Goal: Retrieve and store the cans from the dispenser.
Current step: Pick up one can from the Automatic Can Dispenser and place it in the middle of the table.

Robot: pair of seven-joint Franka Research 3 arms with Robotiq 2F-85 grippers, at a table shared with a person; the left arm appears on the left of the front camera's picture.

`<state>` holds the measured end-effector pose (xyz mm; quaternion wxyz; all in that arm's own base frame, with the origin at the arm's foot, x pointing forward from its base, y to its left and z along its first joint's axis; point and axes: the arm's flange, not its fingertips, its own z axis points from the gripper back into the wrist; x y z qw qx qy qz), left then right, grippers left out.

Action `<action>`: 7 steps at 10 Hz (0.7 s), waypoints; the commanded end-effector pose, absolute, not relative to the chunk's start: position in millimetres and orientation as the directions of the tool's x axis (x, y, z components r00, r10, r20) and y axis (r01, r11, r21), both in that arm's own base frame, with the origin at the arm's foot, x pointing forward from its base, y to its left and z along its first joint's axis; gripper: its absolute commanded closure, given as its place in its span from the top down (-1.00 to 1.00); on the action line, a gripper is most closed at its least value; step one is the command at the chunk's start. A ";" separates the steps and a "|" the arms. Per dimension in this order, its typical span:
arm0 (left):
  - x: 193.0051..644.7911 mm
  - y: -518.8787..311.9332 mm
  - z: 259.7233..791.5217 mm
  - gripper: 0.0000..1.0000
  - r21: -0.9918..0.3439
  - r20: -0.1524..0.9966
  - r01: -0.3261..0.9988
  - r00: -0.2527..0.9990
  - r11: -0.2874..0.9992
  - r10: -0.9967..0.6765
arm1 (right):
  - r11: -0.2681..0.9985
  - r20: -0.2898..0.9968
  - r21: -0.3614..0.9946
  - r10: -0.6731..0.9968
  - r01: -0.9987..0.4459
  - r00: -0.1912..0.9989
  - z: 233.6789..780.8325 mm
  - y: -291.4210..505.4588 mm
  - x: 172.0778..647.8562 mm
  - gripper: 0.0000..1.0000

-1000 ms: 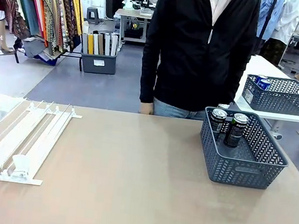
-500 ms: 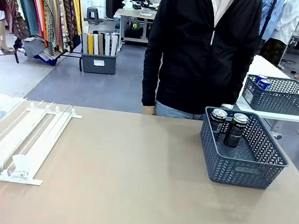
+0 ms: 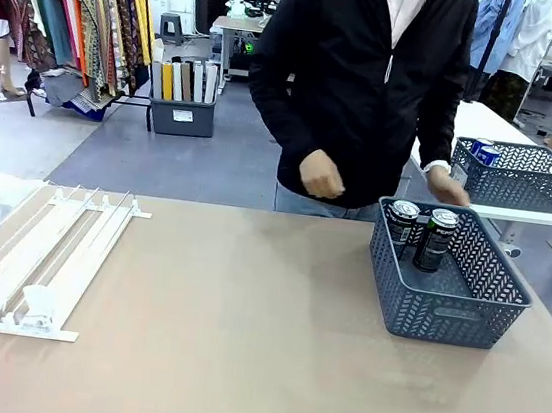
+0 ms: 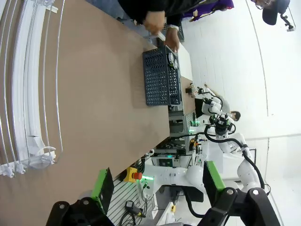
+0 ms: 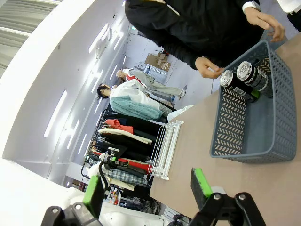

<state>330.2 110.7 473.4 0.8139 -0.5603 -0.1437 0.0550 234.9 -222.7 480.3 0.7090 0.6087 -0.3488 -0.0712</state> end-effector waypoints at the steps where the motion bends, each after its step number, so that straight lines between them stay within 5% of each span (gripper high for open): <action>1: 327.5 111.1 475.1 1.00 -0.926 0.165 0.066 0.956 0.371 0.242 | 0.238 0.419 0.908 -0.539 -0.345 0.731 484.0 -221.7 237.5 1.00; 7: 327.5 111.1 475.1 1.00 -0.926 0.165 0.066 0.956 0.371 0.242 | 0.238 0.419 0.908 -0.539 -0.345 0.731 484.0 -221.7 237.5 1.00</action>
